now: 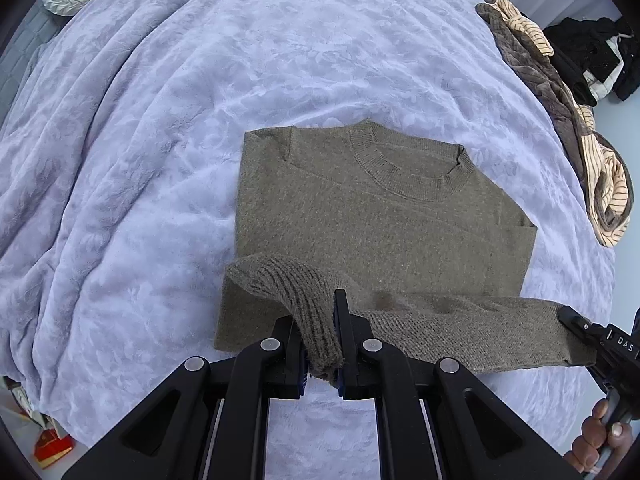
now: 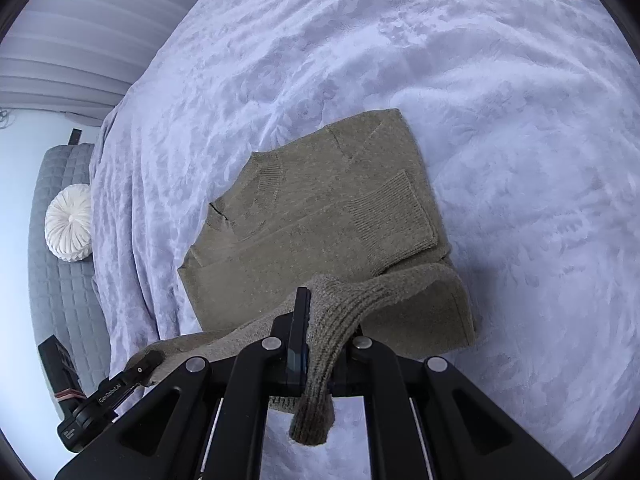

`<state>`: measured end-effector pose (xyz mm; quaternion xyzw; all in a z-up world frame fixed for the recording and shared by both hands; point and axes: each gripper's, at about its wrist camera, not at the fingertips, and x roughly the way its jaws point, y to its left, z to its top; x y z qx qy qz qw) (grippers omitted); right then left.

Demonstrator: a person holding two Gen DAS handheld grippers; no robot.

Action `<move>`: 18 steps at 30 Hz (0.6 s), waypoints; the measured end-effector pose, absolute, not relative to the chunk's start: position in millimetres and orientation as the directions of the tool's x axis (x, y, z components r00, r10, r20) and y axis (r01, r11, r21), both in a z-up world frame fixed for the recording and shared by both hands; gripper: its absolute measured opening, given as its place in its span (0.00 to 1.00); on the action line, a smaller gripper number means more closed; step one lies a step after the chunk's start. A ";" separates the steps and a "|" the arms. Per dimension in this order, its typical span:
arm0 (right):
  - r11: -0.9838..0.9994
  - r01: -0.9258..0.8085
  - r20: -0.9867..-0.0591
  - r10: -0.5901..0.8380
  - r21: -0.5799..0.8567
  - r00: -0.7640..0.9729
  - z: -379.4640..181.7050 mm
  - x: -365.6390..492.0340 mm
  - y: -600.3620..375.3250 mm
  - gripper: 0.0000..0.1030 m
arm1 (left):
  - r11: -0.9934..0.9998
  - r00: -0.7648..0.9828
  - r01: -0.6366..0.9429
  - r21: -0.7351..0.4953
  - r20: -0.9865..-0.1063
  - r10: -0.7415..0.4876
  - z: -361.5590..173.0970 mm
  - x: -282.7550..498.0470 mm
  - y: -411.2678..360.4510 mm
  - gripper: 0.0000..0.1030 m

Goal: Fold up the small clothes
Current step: 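Carry the ribbed hem with both grippers over the body toward the collar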

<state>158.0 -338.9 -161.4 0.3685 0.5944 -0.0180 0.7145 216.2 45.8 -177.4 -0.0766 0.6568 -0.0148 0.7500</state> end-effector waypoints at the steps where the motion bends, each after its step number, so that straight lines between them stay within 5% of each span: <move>1: 0.728 0.466 -0.864 0.412 0.503 0.289 -163.9 160.2 -339.3 0.06 | 0.988 0.134 -0.079 -0.134 -0.983 -0.123 -179.9 218.5 45.9 0.11; 18: 0.747 0.484 -0.889 0.407 0.456 0.211 -215.2 205.0 -340.9 0.06 | 0.984 0.058 -0.106 -0.143 -0.989 -0.138 -236.6 260.0 39.4 0.11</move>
